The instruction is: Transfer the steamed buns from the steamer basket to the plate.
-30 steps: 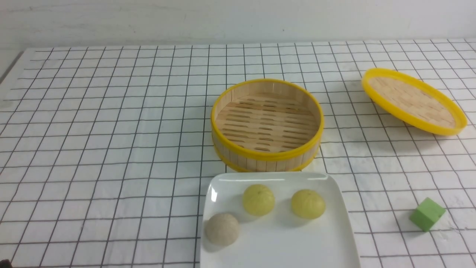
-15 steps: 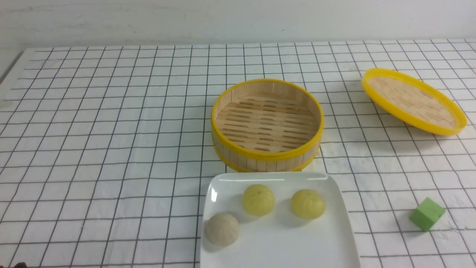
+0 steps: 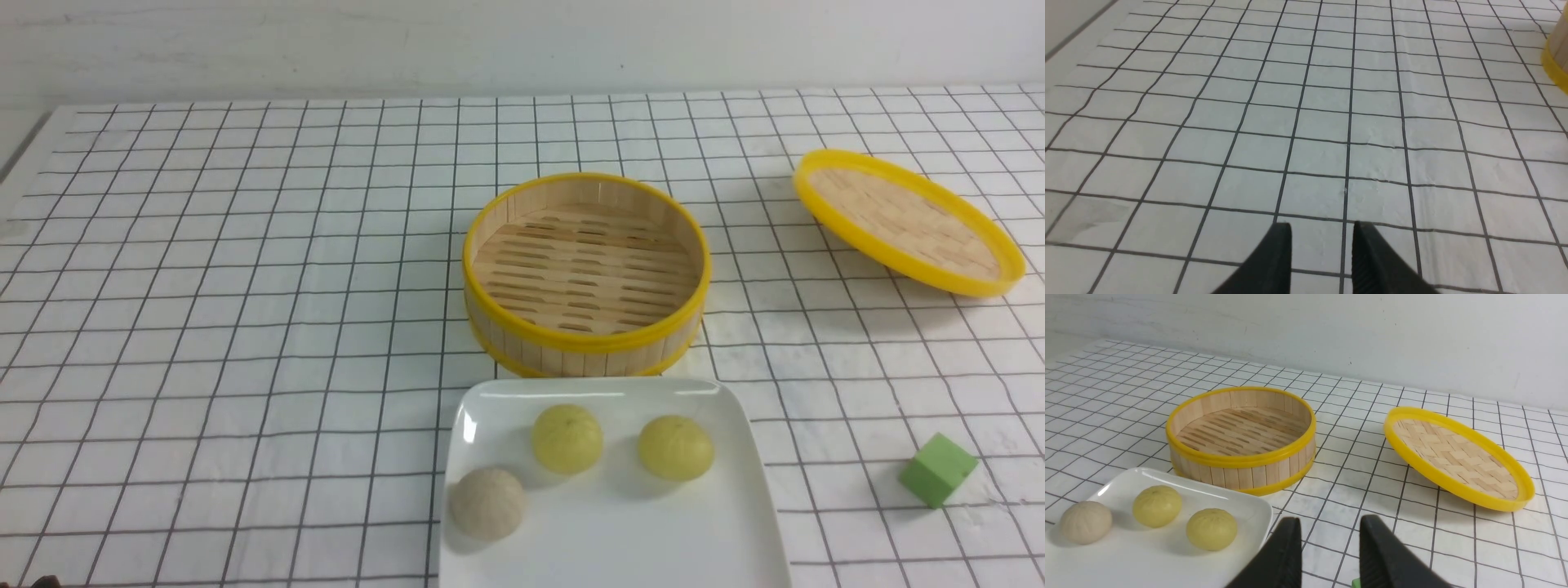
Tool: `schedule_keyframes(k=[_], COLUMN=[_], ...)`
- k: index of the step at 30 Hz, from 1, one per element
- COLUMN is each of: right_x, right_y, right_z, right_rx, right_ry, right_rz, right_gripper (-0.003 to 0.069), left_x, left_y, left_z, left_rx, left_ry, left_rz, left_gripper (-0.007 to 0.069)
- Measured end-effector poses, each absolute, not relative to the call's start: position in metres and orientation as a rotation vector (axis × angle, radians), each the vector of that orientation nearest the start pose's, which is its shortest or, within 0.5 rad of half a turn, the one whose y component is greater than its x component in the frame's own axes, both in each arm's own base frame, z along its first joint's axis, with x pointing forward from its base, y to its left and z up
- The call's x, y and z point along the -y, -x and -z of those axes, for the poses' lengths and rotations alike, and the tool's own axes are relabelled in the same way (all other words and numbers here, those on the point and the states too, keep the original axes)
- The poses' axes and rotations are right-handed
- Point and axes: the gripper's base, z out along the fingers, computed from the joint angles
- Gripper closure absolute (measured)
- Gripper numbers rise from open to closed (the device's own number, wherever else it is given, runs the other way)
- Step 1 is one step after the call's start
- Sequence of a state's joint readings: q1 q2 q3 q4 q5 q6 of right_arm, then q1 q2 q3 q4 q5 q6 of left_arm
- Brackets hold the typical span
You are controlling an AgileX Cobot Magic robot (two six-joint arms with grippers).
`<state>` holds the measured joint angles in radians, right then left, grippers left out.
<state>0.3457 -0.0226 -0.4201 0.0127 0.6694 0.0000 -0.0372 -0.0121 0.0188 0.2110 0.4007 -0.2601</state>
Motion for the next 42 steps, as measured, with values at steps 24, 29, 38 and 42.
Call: schedule_keyframes(k=[24,29,38,42], right_x=[-0.0048,-0.0048,-0.0048,-0.0048], right_y=[-0.0112,-0.0112,-0.0112,-0.0112], right_z=[-0.2882,-0.2882,-0.2882,-0.2882], right_rx=[-1.693,-1.693,-1.693,-1.693], right_ry=[0.293,0.293,0.293,0.293], right_rz=[-0.271,-0.271,-0.271,-0.271], right_gripper=[0.0422,0.042,0.042,0.042], left_x=[-0.0055,-0.0055,-0.0055,-0.0055], left_y=[-0.0519,-0.0519,-0.0519,-0.0519], left_z=[-0.1724,-0.1724,-0.1724,-0.1724], left_rx=[-1.88,-1.88,-1.88,-1.88], left_ry=[0.081,0.081,0.081,0.08], left_rz=[-0.007,-0.007,-0.007,-0.008], left_gripper=[0.0384,0.0384,0.0384,0.0384])
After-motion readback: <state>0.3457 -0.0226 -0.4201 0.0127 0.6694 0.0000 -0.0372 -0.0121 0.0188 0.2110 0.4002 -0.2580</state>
